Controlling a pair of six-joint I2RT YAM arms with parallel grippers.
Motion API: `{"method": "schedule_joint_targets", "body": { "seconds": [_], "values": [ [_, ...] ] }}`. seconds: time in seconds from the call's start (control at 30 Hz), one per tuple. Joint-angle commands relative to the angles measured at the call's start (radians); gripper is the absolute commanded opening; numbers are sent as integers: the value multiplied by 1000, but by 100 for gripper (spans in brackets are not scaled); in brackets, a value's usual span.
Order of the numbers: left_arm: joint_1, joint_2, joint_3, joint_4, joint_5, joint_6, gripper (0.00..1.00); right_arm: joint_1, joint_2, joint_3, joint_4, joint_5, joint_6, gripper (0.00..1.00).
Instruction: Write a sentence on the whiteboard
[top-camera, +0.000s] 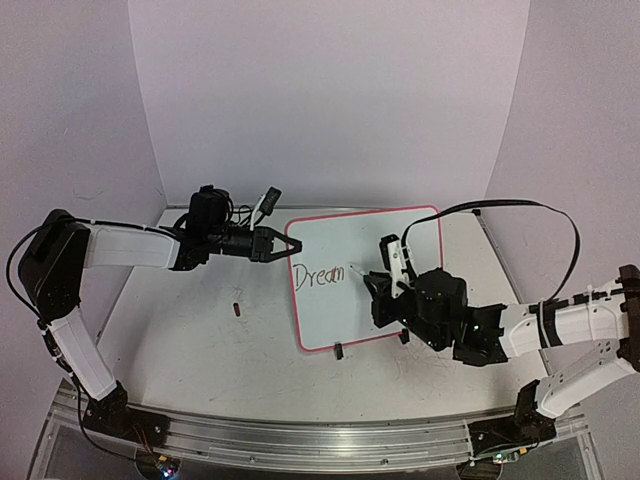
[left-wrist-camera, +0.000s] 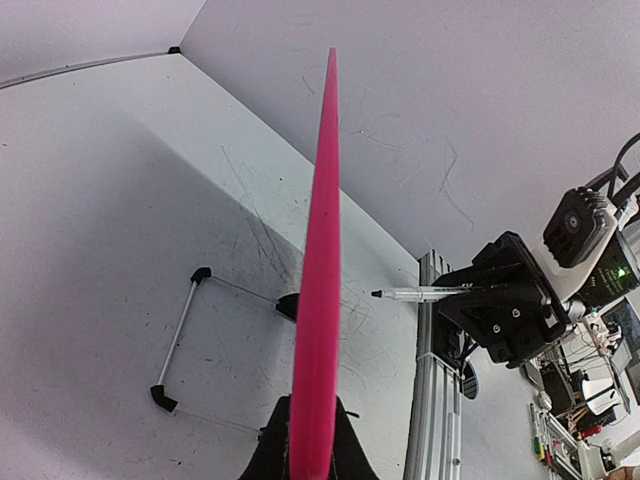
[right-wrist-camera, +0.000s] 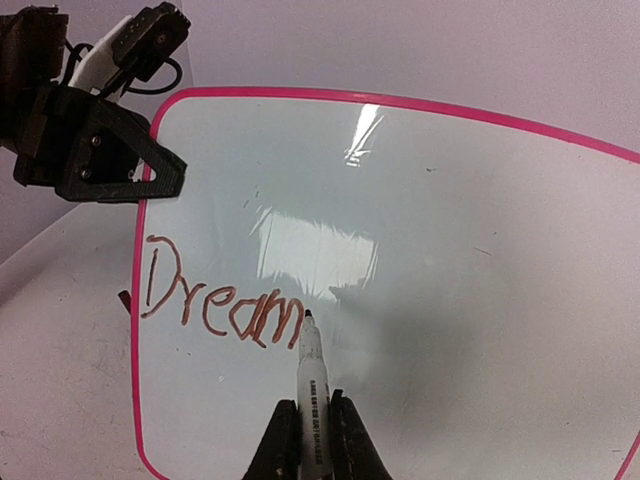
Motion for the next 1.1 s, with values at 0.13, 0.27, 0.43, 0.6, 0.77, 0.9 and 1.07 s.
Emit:
{"method": "schedule_joint_targets", "body": {
  "seconds": [0.13,0.27,0.43,0.6,0.77,0.9,1.07],
  "values": [
    [3,-17,6,-36,-50,17,0,-7,32,40,35,14,-34,0],
    [3,-18,6,-35,-50,17,0,-7,30,39,46,10,-38,0],
    [3,-16,7,-36,-50,17,0,-8,51,42,43,54,-22,0],
    [3,-17,7,-36,-49,17,0,-8,57,50,36,64,-19,0],
    [3,-18,7,-36,-47,17,0,-9,70,61,41,58,-19,0],
    [3,-19,7,-35,-47,17,0,-10,88,72,45,62,-15,0],
    [2,-19,6,-36,-46,16,0,-10,101,79,47,77,-6,0]
  ]
}}
